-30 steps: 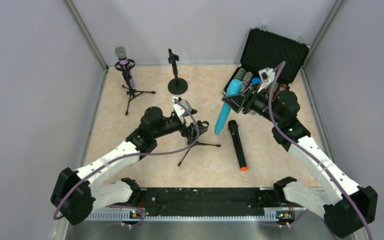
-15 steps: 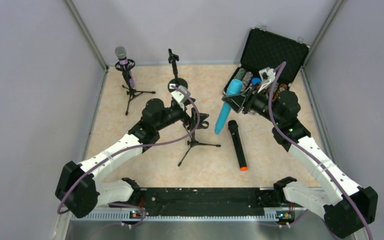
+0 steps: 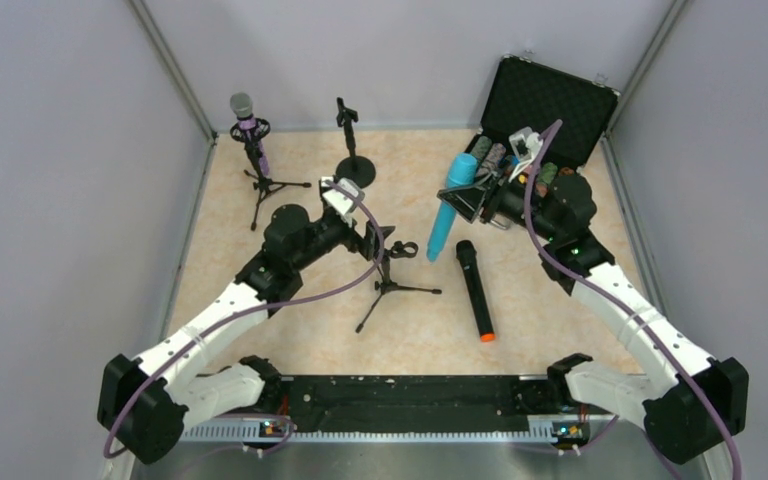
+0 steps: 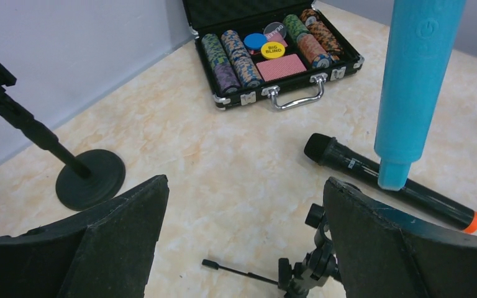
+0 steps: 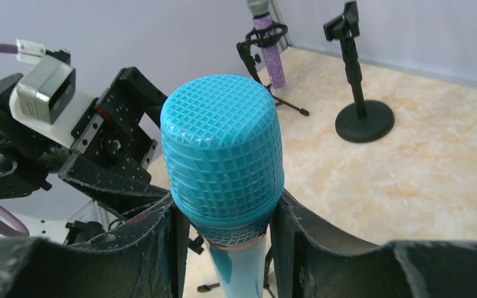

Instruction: Attach the microphones to the stand

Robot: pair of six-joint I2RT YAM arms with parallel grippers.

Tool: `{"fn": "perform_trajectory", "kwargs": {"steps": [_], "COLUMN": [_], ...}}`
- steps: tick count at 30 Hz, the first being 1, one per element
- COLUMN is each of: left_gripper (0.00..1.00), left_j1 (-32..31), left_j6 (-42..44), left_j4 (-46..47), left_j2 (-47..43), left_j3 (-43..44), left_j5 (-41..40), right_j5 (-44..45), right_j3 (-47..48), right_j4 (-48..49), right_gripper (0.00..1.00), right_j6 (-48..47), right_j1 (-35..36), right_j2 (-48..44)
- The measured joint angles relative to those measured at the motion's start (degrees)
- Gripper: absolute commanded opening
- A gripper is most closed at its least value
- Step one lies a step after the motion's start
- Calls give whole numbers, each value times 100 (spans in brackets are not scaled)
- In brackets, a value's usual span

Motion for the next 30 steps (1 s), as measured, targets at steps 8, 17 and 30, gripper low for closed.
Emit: {"fn": "perform_trajectory", "kwargs": {"steps": [8,17,30], "left_gripper": [99,99,97], "left_j1": [0,2,2], "left_j6": [380,903,1764], "left_j4": [-162,-455,-1445], "left_j2": [-367,-793,-955], "left_j3": [-369,-518,-544], "left_j5": [9,625,2131], "right_j5": [-267,-411,-402], "right_j3": [232,234,238], "right_j4": [348,1300,1635], "right_gripper": [0,0,0], "right_j6": [-306,-111,-101], "right_j1": [0,44,413], "right_j2": [50,212,566]}}
